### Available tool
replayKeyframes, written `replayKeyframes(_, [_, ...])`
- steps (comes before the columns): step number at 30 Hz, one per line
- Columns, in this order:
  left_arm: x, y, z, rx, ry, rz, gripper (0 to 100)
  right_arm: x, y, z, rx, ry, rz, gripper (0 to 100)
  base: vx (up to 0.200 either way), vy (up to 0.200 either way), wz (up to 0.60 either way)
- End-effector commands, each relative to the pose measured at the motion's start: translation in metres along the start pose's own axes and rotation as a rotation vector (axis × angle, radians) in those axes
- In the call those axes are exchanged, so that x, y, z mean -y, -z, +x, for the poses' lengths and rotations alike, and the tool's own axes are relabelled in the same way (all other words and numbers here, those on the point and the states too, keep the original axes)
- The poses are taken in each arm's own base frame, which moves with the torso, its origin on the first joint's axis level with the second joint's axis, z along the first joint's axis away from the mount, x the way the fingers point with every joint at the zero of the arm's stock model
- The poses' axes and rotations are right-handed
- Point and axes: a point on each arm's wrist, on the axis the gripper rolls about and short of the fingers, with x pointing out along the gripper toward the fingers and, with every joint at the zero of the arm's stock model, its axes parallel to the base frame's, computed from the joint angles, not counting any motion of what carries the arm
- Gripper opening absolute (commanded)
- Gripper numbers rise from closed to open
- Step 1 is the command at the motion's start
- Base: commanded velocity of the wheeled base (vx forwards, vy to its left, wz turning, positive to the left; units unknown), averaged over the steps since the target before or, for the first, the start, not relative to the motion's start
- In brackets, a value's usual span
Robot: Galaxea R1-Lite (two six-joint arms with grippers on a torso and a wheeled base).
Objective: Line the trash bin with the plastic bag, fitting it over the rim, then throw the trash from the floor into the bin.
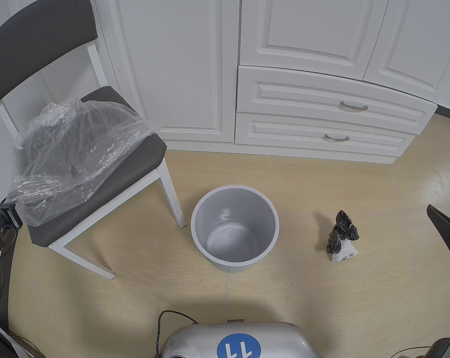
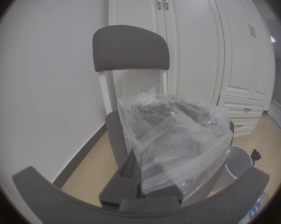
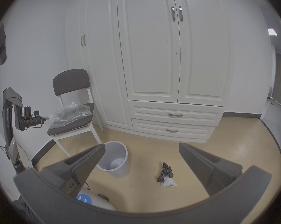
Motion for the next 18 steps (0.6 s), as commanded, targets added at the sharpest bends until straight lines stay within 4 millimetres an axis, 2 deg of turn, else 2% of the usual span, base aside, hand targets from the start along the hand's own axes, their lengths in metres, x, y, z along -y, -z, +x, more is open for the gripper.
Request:
replayKeyframes(1, [0.005, -0.008, -0.007, 0.032, 0.010, 0.014, 0, 0.000, 0.000, 0.000, 0.000, -0.001, -0.002, 100, 0.000, 0.000, 0.00])
replayKeyframes(7, [0.019, -0.015, -0.028, 0.056, 0.085, 0.048, 0, -0.002, 0.001, 0.000, -0.005, -0.021, -0.009, 100, 0.000, 0.000, 0.00])
replayKeyframes(10, [0.034, -0.026, -0.038, 0.109, 0.146, 0.064, 0, -0.002, 0.002, 0.000, 0.002, -0.024, -0.019, 100, 0.000, 0.000, 0.00])
replayKeyframes(11, [0.049, -0.033, -0.040, 0.146, 0.224, 0.063, 0, -0.001, 0.001, -0.002, 0.009, -0.022, -0.020, 100, 0.000, 0.000, 0.00])
replayKeyframes(13, [0.064, -0.038, -0.038, 0.174, 0.300, 0.063, 0, -0.001, 0.000, -0.006, 0.021, -0.020, -0.021, 100, 0.000, 0.000, 0.00])
replayKeyframes(15, [0.068, -0.041, -0.036, 0.188, 0.320, 0.065, 0, 0.000, 0.001, -0.007, 0.023, -0.018, -0.021, 100, 0.000, 0.000, 0.00])
replayKeyframes(18, [0.085, -0.064, -0.026, 0.295, 0.388, 0.073, 0, -0.001, 0.008, -0.004, -0.009, -0.014, -0.027, 100, 0.000, 0.000, 0.00])
